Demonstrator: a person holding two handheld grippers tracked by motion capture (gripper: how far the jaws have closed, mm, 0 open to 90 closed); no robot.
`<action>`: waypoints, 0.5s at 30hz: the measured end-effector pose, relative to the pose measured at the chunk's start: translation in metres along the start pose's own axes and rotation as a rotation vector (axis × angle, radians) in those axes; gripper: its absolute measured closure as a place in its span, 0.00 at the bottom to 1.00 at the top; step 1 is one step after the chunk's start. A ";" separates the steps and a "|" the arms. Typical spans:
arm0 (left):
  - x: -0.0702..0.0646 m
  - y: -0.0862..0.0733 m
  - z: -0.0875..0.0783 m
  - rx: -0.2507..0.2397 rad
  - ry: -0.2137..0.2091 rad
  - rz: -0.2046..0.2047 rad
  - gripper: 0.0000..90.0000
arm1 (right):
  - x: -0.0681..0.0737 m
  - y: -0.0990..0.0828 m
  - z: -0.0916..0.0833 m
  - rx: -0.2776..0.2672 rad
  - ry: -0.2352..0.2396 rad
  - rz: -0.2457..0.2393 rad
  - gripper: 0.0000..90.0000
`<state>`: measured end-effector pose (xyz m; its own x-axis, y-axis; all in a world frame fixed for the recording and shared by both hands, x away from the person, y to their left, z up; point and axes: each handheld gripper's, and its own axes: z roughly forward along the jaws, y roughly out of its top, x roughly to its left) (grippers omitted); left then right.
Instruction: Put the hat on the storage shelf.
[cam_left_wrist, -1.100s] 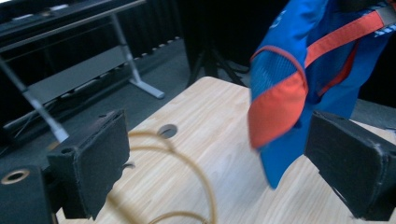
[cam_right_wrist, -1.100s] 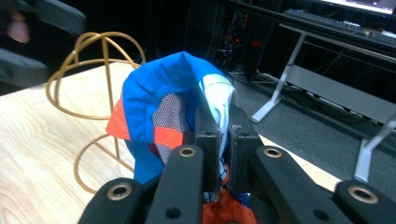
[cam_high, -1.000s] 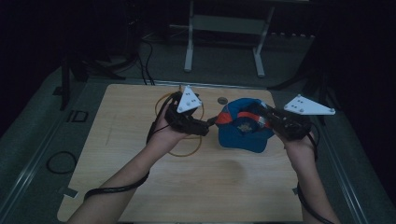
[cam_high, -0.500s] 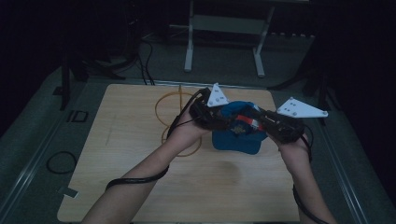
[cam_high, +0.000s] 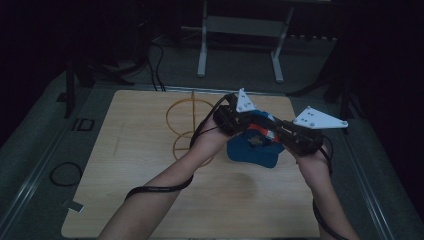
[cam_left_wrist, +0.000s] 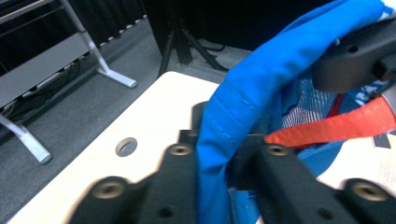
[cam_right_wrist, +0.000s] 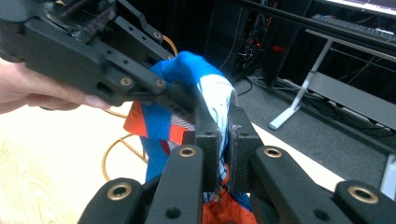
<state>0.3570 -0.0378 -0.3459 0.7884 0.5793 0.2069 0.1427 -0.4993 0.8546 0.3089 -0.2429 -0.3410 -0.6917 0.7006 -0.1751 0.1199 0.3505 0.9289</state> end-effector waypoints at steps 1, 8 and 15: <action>-0.001 0.001 0.001 0.005 0.003 0.008 0.98 | 0.001 -0.001 0.000 0.000 0.004 0.002 0.95; -0.007 0.004 0.004 -0.021 0.009 0.028 0.99 | 0.002 -0.005 -0.005 -0.001 0.007 0.010 0.94; -0.013 0.008 0.000 -0.078 -0.004 0.042 0.99 | 0.005 -0.011 -0.014 -0.009 0.014 0.019 0.85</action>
<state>0.3478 -0.0497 -0.3418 0.7950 0.5566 0.2412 0.0629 -0.4711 0.8798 0.2937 -0.2521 -0.3474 -0.6990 0.6986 -0.1527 0.1268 0.3312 0.9350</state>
